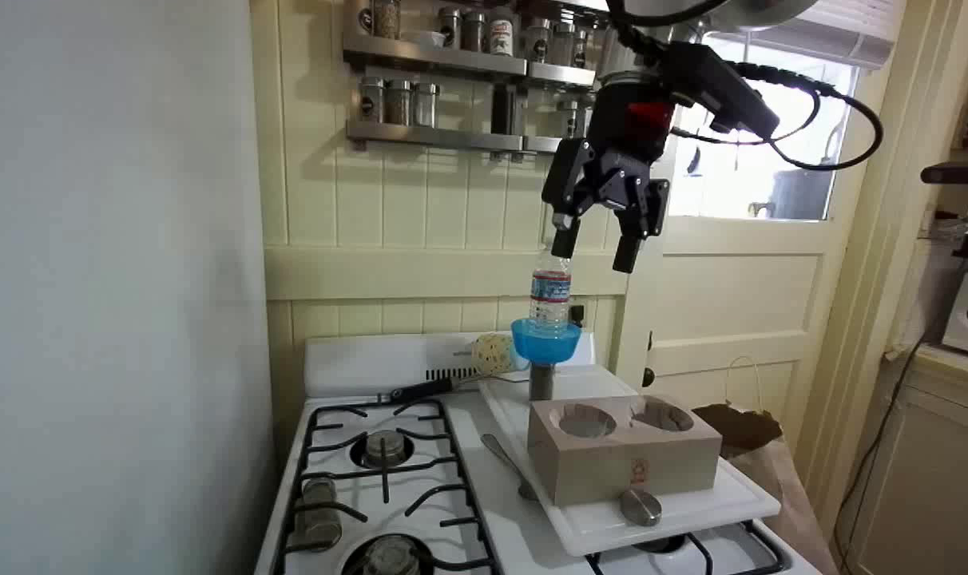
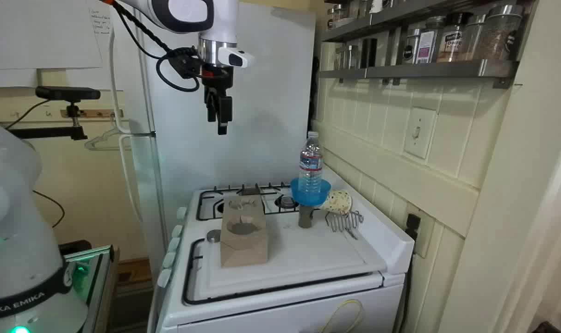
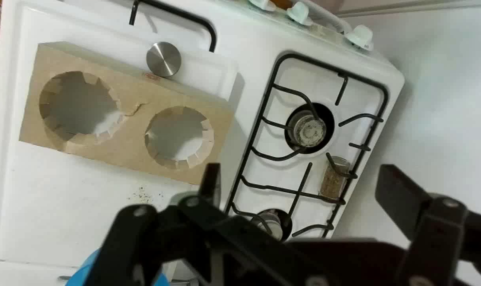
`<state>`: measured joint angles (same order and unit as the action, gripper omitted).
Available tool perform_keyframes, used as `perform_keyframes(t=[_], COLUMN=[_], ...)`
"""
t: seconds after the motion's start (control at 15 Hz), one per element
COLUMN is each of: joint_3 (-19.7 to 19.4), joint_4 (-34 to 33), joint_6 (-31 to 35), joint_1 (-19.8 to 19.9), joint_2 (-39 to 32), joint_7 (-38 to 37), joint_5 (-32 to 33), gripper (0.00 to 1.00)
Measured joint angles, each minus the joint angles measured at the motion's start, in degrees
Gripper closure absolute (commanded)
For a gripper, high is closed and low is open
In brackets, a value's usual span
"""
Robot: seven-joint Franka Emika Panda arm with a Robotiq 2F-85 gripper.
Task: Remove the blue bowl from the bottle and put it on the tray
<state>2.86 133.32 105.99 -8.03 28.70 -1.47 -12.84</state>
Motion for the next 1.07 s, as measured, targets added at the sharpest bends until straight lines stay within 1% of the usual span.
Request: perform_keyframes(t=[0.47,0.67,0.87,1.07], joint_3=[0.01,-0.65,-2.51,-4.67], joint_4=[0.03,0.50,1.34,4.09], joint_6=[0.64,3.06,3.29,3.32], joint_1=[0.49,2.88,6.22,9.91], joint_2=[0.00,0.00,0.19,0.79], joint_7=[-0.72,-4.86,-8.08,-10.57], joint_5=[-0.06,-0.83,-1.29,-1.31], gripper=[0.00,0.00,0.00,0.00])
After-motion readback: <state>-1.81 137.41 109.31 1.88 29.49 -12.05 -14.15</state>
